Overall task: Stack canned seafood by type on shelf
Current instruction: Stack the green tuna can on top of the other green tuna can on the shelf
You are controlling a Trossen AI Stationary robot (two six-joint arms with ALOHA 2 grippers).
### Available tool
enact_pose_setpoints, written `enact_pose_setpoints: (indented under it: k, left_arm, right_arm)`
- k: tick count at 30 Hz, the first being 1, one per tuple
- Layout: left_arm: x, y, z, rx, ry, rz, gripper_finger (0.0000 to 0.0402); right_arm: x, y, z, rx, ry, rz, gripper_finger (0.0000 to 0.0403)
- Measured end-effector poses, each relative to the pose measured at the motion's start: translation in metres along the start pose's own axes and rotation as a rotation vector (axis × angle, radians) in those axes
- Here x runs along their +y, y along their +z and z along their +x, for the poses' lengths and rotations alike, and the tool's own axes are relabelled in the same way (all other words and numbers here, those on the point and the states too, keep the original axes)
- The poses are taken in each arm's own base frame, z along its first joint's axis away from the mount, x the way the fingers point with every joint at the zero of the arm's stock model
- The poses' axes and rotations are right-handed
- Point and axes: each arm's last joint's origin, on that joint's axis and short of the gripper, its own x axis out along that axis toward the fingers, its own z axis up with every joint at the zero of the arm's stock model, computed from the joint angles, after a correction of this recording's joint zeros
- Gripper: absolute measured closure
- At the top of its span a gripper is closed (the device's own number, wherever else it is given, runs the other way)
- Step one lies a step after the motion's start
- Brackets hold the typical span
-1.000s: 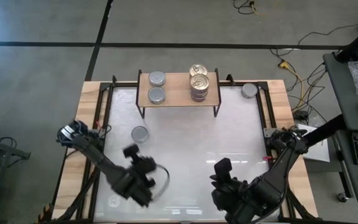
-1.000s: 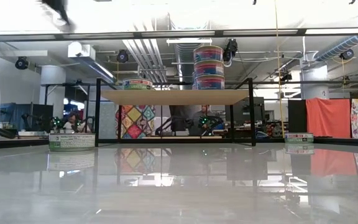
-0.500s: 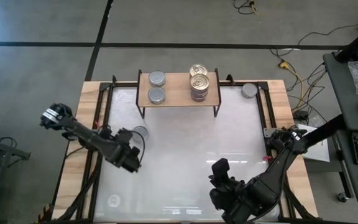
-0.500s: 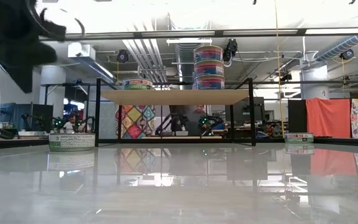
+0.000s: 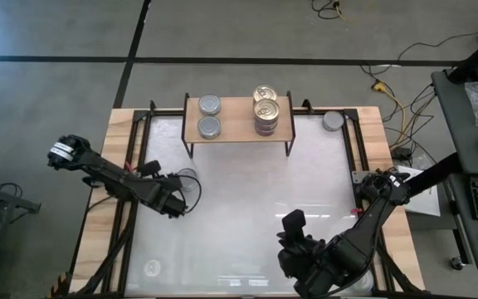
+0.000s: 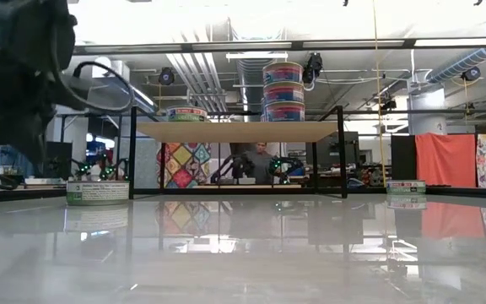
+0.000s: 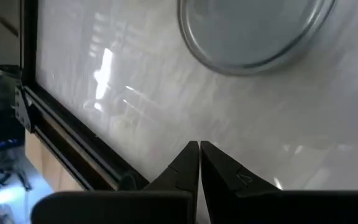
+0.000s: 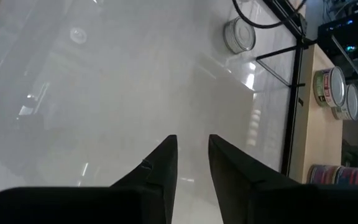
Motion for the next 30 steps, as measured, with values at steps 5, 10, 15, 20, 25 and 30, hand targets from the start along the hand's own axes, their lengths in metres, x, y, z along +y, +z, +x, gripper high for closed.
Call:
enact_pose_setpoints:
  k: [5,10,15,20,25,30]
  left_arm:
    - [-0.004,-0.002,0.008,-0.013,-0.023,0.071,0.0402]
    - [-0.011,0.003,0.01,-0.024,-0.02,0.083,0.0402]
    - [-0.021,0.005,0.023,0.041,0.041,0.156,0.0402]
    - [-0.033,0.009,0.037,0.076,0.124,0.148,0.0401]
    - [-0.049,0.023,0.041,0.04,0.118,0.15,0.0401]
    - [-0.069,0.045,0.037,-0.022,0.062,0.216,0.0401]
  right_arm:
    - [0.0,0.0,0.0,0.005,-0.002,-0.014,0.0311]
    - [-0.003,0.0,0.005,0.015,-0.007,-0.027,0.0311]
    - [-0.004,0.0,0.007,0.021,-0.01,-0.015,0.0325]
    - [-0.004,-0.001,0.007,0.022,-0.009,-0.017,0.0336]
    - [-0.004,-0.001,0.007,0.022,-0.009,-0.018,0.0339]
    - [-0.004,-0.001,0.007,0.023,-0.009,-0.028,0.0331]
